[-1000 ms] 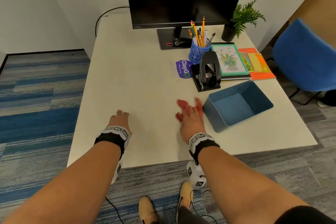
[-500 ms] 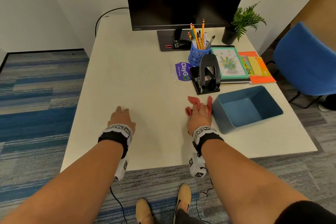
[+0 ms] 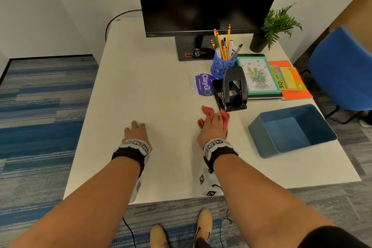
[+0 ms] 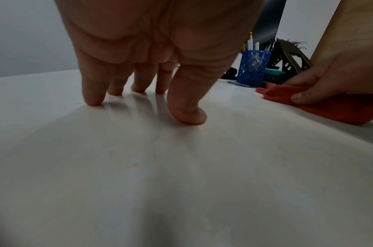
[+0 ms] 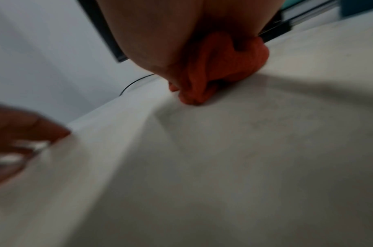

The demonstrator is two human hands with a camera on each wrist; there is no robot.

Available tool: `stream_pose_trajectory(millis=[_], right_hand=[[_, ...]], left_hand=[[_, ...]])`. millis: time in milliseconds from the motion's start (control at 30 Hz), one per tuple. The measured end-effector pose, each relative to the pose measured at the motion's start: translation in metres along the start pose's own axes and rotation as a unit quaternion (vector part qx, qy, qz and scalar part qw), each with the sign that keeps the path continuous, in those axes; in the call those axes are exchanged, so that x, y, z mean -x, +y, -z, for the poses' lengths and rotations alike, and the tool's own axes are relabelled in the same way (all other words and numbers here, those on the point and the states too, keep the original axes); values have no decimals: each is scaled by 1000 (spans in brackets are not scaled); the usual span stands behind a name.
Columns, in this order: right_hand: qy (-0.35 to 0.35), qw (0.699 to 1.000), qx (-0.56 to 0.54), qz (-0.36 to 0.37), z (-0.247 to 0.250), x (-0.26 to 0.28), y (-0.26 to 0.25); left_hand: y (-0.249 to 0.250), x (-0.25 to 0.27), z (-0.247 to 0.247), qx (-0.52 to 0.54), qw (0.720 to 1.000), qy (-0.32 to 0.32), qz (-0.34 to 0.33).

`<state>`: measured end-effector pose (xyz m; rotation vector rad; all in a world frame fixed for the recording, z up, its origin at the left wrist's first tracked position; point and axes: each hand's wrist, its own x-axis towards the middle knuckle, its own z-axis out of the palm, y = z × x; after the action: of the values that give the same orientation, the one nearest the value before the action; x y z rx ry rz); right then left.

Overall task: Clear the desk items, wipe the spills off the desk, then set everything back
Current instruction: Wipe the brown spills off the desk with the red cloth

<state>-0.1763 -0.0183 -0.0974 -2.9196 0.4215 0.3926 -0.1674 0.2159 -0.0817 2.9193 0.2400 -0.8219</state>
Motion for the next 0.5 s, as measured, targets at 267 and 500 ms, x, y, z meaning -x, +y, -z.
stream_pose_trajectory(millis=[267, 500], right_hand=[[-28, 988, 26, 150, 9, -34, -1], [-38, 992, 47, 115, 16, -63, -11]], left_hand=[[3, -3, 0, 4, 1000, -10, 18], [0, -4, -2, 15, 1000, -16, 15]])
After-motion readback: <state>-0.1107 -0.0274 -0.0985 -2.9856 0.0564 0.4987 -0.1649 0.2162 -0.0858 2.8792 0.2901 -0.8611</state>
